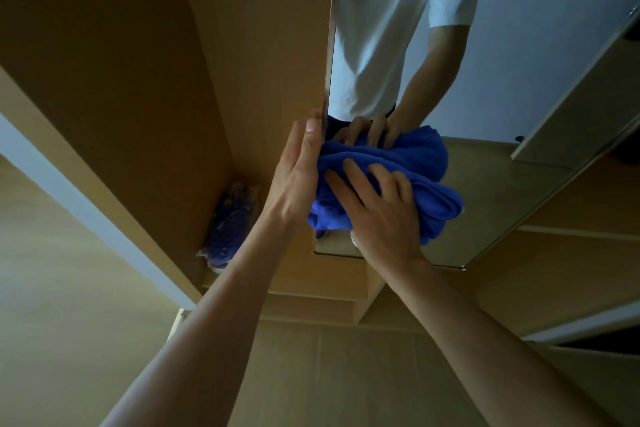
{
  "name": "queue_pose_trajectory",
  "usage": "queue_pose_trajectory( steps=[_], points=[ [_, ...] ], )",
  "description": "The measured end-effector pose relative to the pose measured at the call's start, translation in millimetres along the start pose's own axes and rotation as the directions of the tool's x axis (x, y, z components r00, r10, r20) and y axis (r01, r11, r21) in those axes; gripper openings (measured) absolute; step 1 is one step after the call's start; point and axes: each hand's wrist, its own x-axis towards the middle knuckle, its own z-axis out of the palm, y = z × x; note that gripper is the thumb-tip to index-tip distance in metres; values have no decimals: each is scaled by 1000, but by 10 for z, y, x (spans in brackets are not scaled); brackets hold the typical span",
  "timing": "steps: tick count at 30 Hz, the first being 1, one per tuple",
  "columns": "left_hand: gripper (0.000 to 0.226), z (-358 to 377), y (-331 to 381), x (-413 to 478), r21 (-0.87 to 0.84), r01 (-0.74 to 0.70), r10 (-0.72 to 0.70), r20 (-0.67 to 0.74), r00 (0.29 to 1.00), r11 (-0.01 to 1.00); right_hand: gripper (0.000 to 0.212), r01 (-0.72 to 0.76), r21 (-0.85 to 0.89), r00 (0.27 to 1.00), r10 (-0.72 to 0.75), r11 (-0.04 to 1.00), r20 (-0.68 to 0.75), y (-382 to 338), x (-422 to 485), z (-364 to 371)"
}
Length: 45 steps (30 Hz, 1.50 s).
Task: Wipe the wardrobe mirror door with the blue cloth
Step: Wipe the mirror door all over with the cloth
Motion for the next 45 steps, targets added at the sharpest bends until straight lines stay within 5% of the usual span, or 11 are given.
queue_pose_trajectory(
  steps=[8,12,21,28,39,45],
  points=[
    [52,23,-258,30,72,-27,29,-34,999,997,50,-63,76,997,66,995,-42,-162,-297,325],
    [31,19,-367,19,52,21,-21,-12,1000,998,51,-23,53,1000,23,998,-8,-205,-483,512],
    [50,-57,-596,35,30,-9,9,25,1000,999,49,-49,108,998,43,993,53,-449,-941,945],
    [38,-37,-631,127,34,-41,41,-5,999,999,53,-39,126,968,7,991,250,-633,-1254,1338],
    [41,50,-791,171,78,-129,123,73,990,989,58,-180,271,788,-26,946,615,-794,-1441,1521],
    [44,10,-733,53,111,-85,75,90,993,990,72,-261,358,760,-38,896,649,-638,-1526,1104]
  ],
)
